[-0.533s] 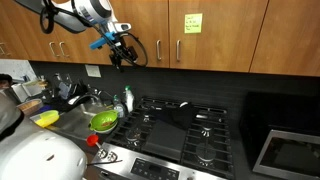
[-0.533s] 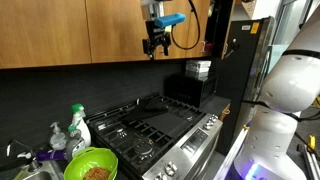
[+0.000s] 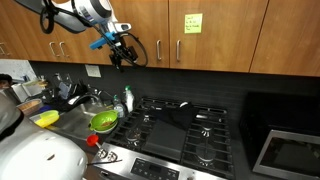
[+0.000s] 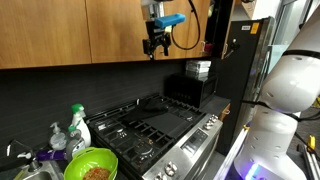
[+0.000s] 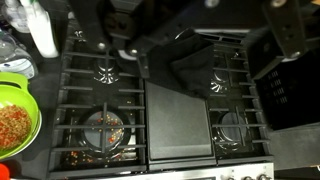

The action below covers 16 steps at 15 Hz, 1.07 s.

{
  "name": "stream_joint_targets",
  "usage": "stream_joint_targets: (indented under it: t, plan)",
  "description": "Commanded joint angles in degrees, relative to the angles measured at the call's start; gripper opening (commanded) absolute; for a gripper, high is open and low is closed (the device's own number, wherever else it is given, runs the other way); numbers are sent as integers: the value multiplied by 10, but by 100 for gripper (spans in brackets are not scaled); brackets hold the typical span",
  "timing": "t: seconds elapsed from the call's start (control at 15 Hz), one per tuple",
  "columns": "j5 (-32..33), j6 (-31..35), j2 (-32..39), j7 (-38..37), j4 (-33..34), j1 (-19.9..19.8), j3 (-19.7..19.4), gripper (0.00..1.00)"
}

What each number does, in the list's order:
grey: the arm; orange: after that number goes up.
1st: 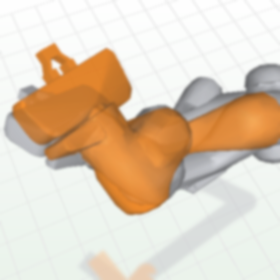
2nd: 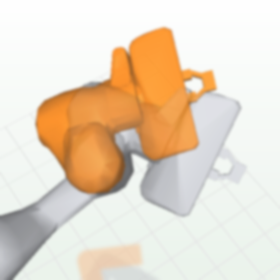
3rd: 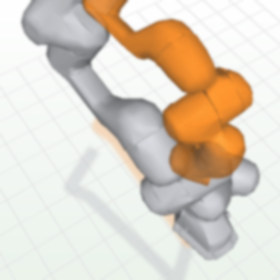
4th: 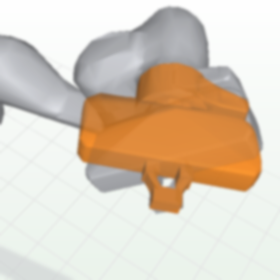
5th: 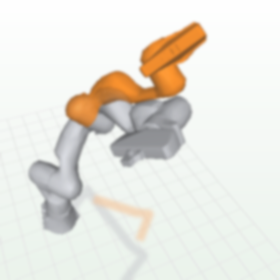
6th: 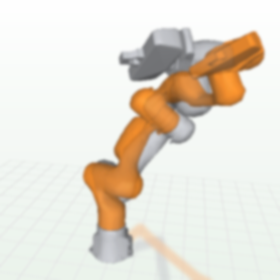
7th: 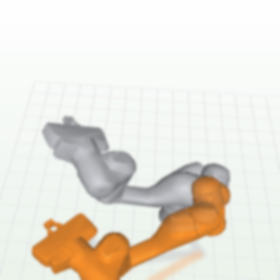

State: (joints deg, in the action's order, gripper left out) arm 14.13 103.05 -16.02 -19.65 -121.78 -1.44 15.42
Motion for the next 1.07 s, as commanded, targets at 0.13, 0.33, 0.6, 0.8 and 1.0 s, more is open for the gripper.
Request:
stream_joint_targets:
  t: [0.13,0.33,0.6,0.8,1.0]
  plan:
    - [14,23,33,-47,-20,15,-30,100]
    - [30,72,79,-67,-25,10,-46,100]
    - [64,122,145,-85,-14,12,-71,100]
    - [82,146,193,-99,-9,16,-92,100]
    - [78,156,232,-102,-10,17,-115,100]
